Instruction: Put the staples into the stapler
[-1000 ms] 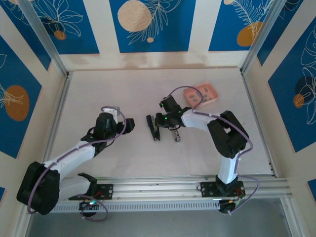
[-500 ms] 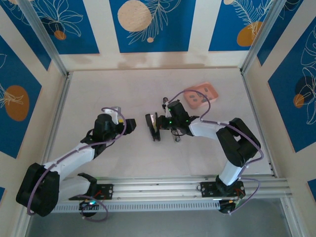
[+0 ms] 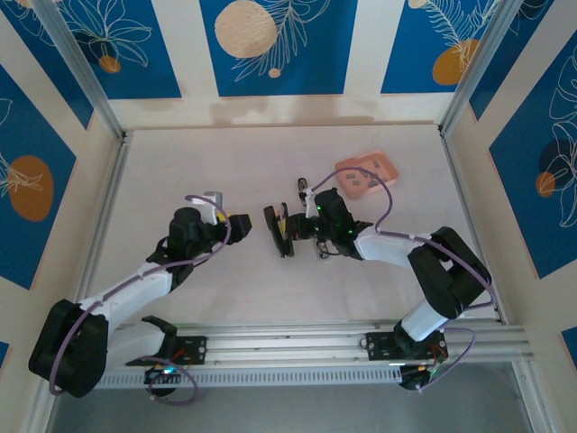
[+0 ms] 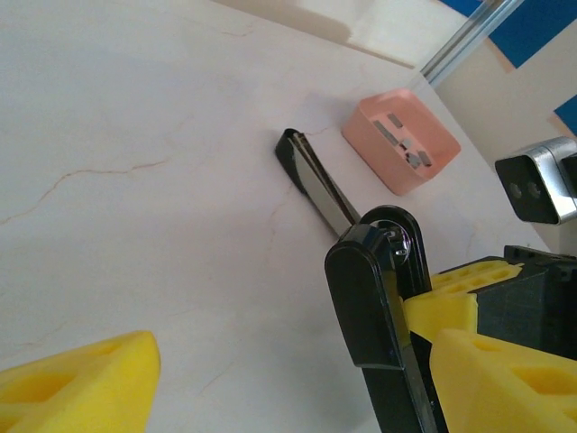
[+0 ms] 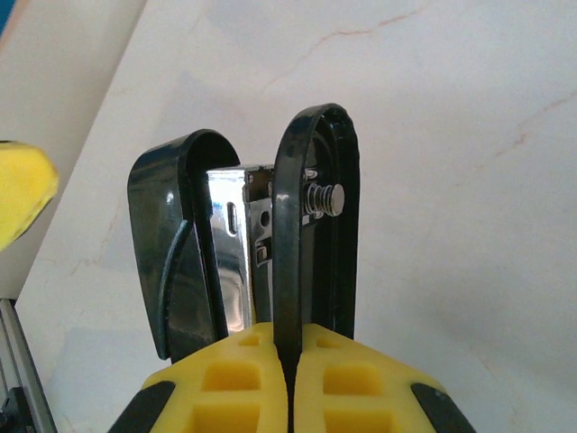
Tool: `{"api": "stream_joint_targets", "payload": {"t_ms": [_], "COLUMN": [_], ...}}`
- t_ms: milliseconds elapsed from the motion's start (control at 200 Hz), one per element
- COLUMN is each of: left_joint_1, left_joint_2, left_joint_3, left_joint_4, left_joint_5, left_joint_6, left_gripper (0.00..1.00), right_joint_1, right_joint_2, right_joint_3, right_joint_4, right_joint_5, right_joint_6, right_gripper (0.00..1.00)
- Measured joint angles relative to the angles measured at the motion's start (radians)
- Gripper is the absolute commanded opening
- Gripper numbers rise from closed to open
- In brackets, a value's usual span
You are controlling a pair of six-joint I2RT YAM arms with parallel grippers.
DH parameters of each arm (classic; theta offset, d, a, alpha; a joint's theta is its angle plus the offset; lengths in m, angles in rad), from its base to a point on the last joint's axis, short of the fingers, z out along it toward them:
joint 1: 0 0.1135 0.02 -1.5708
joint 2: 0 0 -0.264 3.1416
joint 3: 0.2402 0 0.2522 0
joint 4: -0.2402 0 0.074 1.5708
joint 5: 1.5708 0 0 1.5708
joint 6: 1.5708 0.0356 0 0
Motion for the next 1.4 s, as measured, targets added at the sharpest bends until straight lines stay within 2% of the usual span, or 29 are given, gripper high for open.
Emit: {"api": "stream_joint_targets", "payload": {"t_ms": [805,1401], "left_joint_1": [0.0,0.0], "left_joint_2": [0.0,0.061], "left_joint_3": [-0.009,-0.008], "left_joint_4": [0.189,0.286], "left_joint_5": [0.173,0.241], "left_joint_6": [-0.008,-0.07], "left_gripper": [0.78,0.78], "right_joint_1": [0.042,0.069], "right_joint_2": [-0.088,-0.098], "right_joint_3": [-0.093,-0.097], "right_joint_4": [0.138,0.184], "right_joint_5": [-0.003,-0.003], "right_joint_6": [-0.061,-0.085], "right_gripper": [0.04,0.03]}}
